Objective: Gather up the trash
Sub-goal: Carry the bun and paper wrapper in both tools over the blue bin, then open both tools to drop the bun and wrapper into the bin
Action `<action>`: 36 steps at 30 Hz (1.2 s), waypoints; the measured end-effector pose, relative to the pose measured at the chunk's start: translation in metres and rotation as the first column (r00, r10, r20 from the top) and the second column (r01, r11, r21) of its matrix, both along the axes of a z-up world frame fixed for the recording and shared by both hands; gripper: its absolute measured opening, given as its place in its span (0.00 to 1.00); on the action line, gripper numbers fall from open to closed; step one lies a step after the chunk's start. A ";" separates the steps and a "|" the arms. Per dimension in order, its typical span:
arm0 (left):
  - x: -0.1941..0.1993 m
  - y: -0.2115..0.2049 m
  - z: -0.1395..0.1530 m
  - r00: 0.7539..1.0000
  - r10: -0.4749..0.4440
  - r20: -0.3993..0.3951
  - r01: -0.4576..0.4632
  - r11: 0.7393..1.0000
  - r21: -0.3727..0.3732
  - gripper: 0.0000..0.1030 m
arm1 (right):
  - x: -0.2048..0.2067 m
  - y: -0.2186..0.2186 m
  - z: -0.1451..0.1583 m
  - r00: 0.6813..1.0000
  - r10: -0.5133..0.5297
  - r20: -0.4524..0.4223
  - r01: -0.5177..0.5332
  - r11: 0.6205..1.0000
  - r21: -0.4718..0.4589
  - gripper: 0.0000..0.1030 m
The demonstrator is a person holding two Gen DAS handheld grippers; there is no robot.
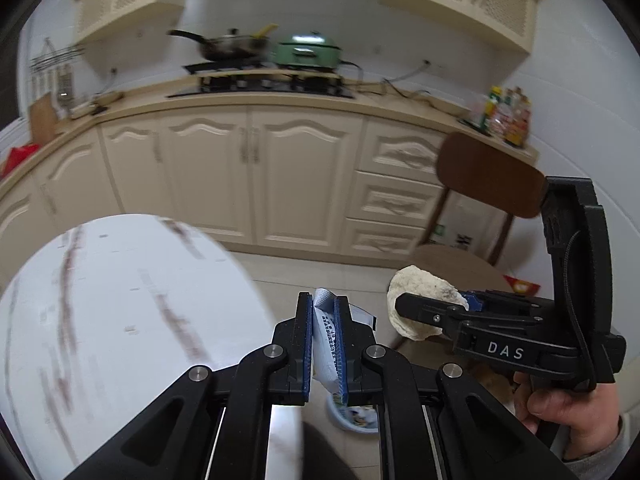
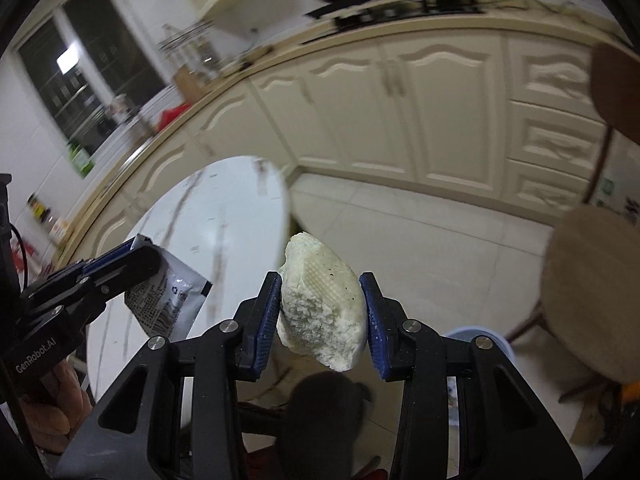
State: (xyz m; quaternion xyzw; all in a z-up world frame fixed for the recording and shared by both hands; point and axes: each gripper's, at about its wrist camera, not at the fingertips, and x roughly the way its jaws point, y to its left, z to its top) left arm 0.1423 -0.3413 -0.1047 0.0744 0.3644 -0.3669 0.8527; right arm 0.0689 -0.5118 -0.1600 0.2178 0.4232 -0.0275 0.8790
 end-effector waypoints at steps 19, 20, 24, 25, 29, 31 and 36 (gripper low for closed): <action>0.074 -0.215 -0.191 0.932 -0.180 -0.315 0.268 0.928 0.260 0.08 | -0.075 -0.162 -0.204 0.866 -0.320 -0.384 0.389 0.913 0.118 0.37; 0.078 -0.219 -0.201 0.928 -0.179 -0.327 0.274 0.922 0.273 0.10 | -0.077 -0.164 -0.211 0.859 -0.327 -0.394 0.401 0.908 0.122 0.38; 0.095 -0.243 -0.233 0.911 -0.169 -0.376 0.301 0.897 0.324 0.13 | -0.082 -0.176 -0.232 0.829 -0.369 -0.421 0.458 0.879 0.131 0.58; 0.097 -0.249 -0.237 0.911 -0.168 -0.377 0.305 0.890 0.339 0.20 | -0.082 -0.177 -0.233 0.825 -0.374 -0.424 0.463 0.877 0.127 0.70; 0.099 -0.265 -0.243 0.938 -0.142 -0.315 0.271 0.869 0.415 0.71 | -0.083 -0.180 -0.237 0.805 -0.404 -0.435 0.491 0.864 0.107 0.92; 0.102 -0.266 -0.243 0.943 -0.138 -0.301 0.261 0.871 0.416 0.72 | -0.084 -0.183 -0.237 0.787 -0.424 -0.448 0.515 0.852 0.098 1.00; 0.104 -0.270 -0.242 0.950 -0.119 -0.287 0.243 0.860 0.448 0.72 | -0.087 -0.184 -0.236 0.763 -0.436 -0.478 0.533 0.842 0.083 1.00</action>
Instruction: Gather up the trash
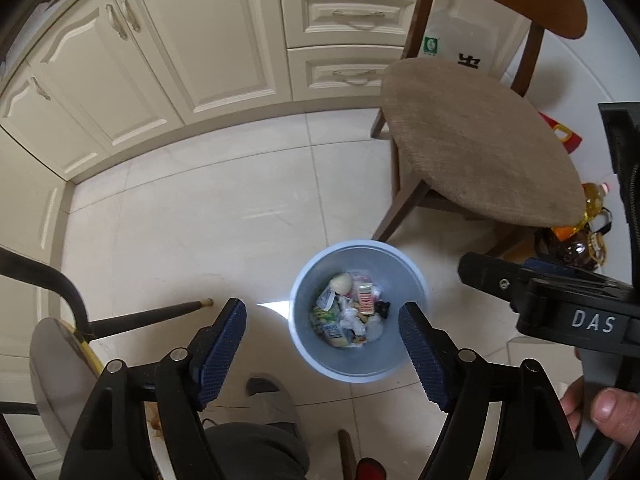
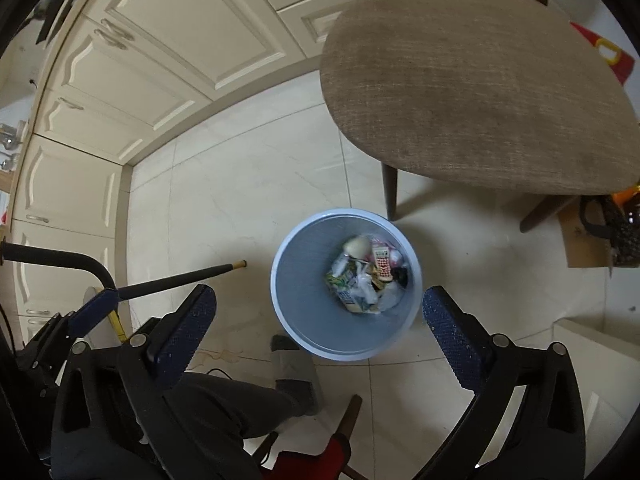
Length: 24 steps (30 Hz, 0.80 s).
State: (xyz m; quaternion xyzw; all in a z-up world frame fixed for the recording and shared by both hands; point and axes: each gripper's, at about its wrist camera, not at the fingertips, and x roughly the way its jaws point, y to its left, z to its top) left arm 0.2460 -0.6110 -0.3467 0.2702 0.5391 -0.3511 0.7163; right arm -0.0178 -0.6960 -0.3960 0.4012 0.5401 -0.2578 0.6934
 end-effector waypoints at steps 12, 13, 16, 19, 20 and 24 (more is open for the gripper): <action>-0.051 0.045 0.055 0.998 0.038 0.058 -0.036 0.999 -0.038 0.72 | 0.001 0.018 0.038 0.999 0.002 0.038 0.000 0.999 -0.042 1.00; -0.054 0.051 0.065 0.997 0.042 0.064 -0.039 0.998 -0.055 0.72 | 0.000 0.022 0.048 0.998 0.002 0.055 0.001 0.999 -0.052 1.00; -0.063 0.075 0.097 0.995 0.057 0.085 -0.048 0.994 -0.099 0.73 | 0.000 0.030 0.073 0.995 0.005 0.100 0.002 0.997 -0.071 1.00; -0.074 0.107 0.129 0.991 0.079 0.106 -0.062 0.986 -0.154 0.73 | 0.001 0.043 0.107 0.987 0.018 0.157 -0.001 0.994 -0.107 1.00; -0.078 0.119 0.141 0.989 0.089 0.118 -0.068 0.983 -0.172 0.73 | 0.003 0.050 0.123 0.982 0.027 0.184 -0.004 0.992 -0.125 1.00; -0.096 0.181 0.188 0.969 0.167 0.184 -0.116 0.959 -0.259 0.73 | 0.015 0.080 0.176 0.960 0.091 0.265 -0.041 0.981 -0.190 1.00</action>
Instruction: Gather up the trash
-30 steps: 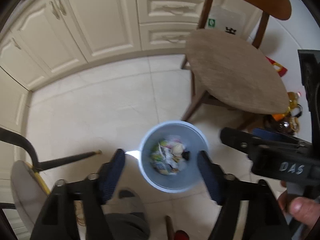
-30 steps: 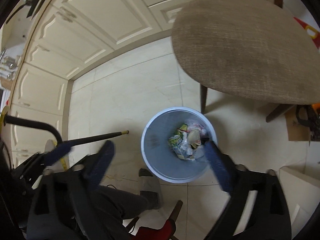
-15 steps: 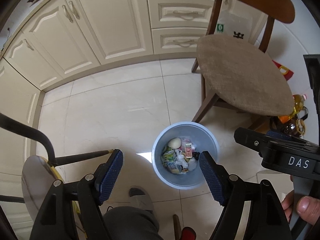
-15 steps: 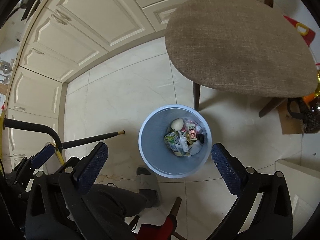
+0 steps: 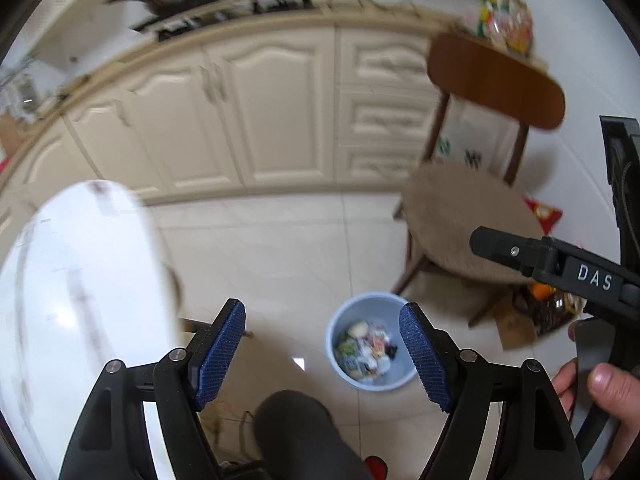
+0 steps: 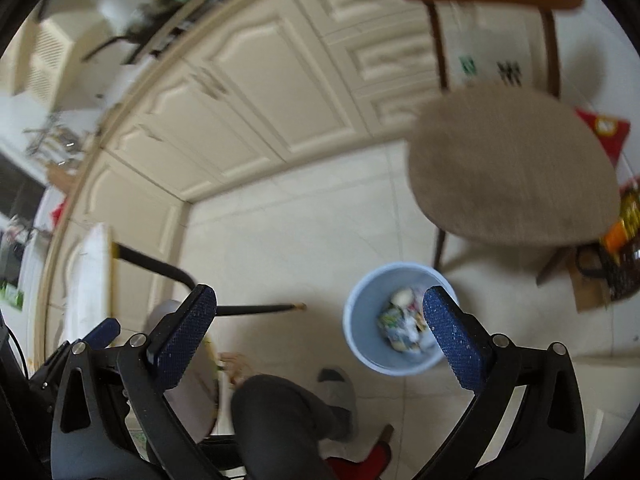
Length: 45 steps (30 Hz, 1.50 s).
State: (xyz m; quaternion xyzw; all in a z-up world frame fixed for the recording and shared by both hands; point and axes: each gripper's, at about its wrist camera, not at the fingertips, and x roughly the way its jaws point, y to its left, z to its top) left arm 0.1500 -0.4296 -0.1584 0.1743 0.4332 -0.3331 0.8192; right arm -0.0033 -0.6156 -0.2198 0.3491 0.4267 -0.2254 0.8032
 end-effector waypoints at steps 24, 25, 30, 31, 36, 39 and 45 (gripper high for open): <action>-0.181 0.355 0.176 0.641 0.637 0.429 -0.551 0.771 -0.321 0.99 | 0.098 0.376 0.229 0.758 0.606 0.242 -0.451 0.754 -0.477 1.00; -0.188 0.361 0.179 0.627 0.648 0.432 -0.557 0.761 -0.333 0.99 | 0.098 0.387 0.235 0.749 0.616 0.246 -0.452 0.746 -0.489 1.00; -0.223 0.371 0.180 0.581 0.688 0.435 -0.573 0.725 -0.383 0.99 | 0.094 0.426 0.258 0.712 0.652 0.259 -0.459 0.712 -0.531 1.00; -0.229 0.372 0.180 0.572 0.694 0.438 -0.575 0.720 -0.389 0.99 | 0.093 0.433 0.262 0.705 0.659 0.262 -0.458 0.705 -0.542 1.00; -0.259 0.388 0.185 0.537 0.716 0.446 -0.578 0.697 -0.424 0.99 | 0.083 0.452 0.276 0.687 0.678 0.262 -0.449 0.680 -0.580 1.00; -0.270 0.393 0.186 0.525 0.723 0.448 -0.575 0.690 -0.440 0.99 | 0.079 0.460 0.281 0.681 0.682 0.266 -0.443 0.673 -0.592 1.00; -0.292 0.400 0.188 0.506 0.722 0.471 -0.570 0.690 -0.445 0.99 | 0.072 0.469 0.290 0.680 0.683 0.268 -0.424 0.664 -0.616 1.00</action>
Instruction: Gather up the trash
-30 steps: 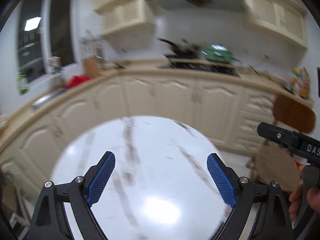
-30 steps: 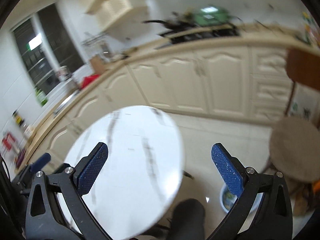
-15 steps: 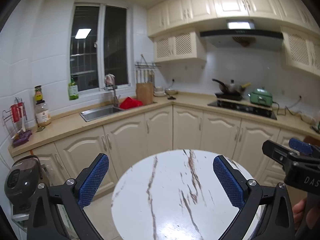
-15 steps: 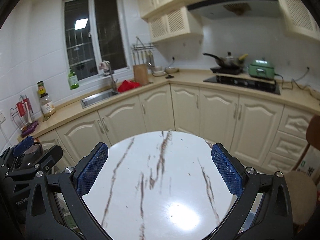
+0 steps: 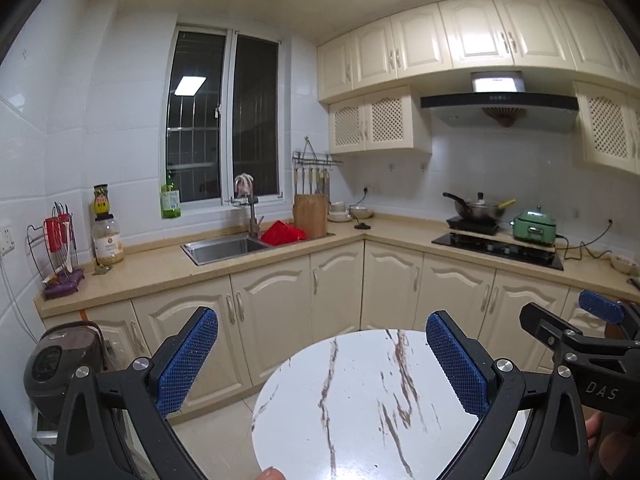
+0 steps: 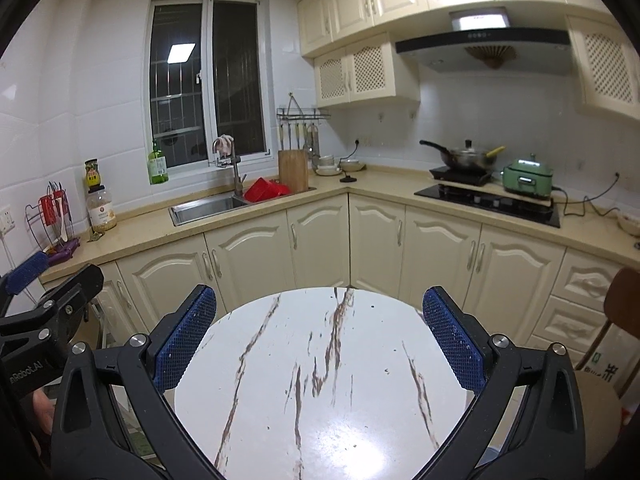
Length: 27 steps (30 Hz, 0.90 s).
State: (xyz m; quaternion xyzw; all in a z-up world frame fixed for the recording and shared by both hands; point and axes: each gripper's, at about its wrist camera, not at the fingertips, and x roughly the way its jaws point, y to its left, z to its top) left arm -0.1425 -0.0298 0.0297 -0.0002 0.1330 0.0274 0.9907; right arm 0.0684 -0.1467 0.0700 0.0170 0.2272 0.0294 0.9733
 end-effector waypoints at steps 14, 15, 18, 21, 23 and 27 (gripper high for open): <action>0.000 0.009 0.008 1.000 0.013 -0.004 -0.013 1.000 -0.025 0.99 | -0.010 0.001 0.009 1.000 0.007 0.015 -0.008 1.000 0.006 1.00; 0.003 0.009 0.009 1.000 0.011 -0.007 -0.011 1.000 -0.026 0.99 | -0.010 0.000 0.009 1.000 0.006 0.016 -0.006 1.000 0.006 1.00; 0.006 0.007 0.012 1.000 0.001 -0.011 -0.002 1.000 -0.028 0.99 | -0.010 -0.001 0.009 1.000 0.007 0.014 -0.007 1.000 0.006 1.00; 0.008 0.006 0.013 1.000 -0.006 -0.007 0.006 1.000 -0.030 0.99 | -0.010 -0.003 0.009 1.000 0.006 0.015 -0.006 1.000 0.008 1.00; 0.008 0.005 0.013 1.000 -0.012 -0.005 0.012 0.999 -0.033 0.99 | -0.011 -0.003 0.009 1.000 0.005 0.014 -0.005 1.000 0.009 1.00; 0.009 0.004 0.011 1.000 -0.009 0.002 0.009 1.000 -0.028 0.99 | -0.011 -0.004 0.010 1.000 0.000 0.015 0.000 1.000 0.009 1.00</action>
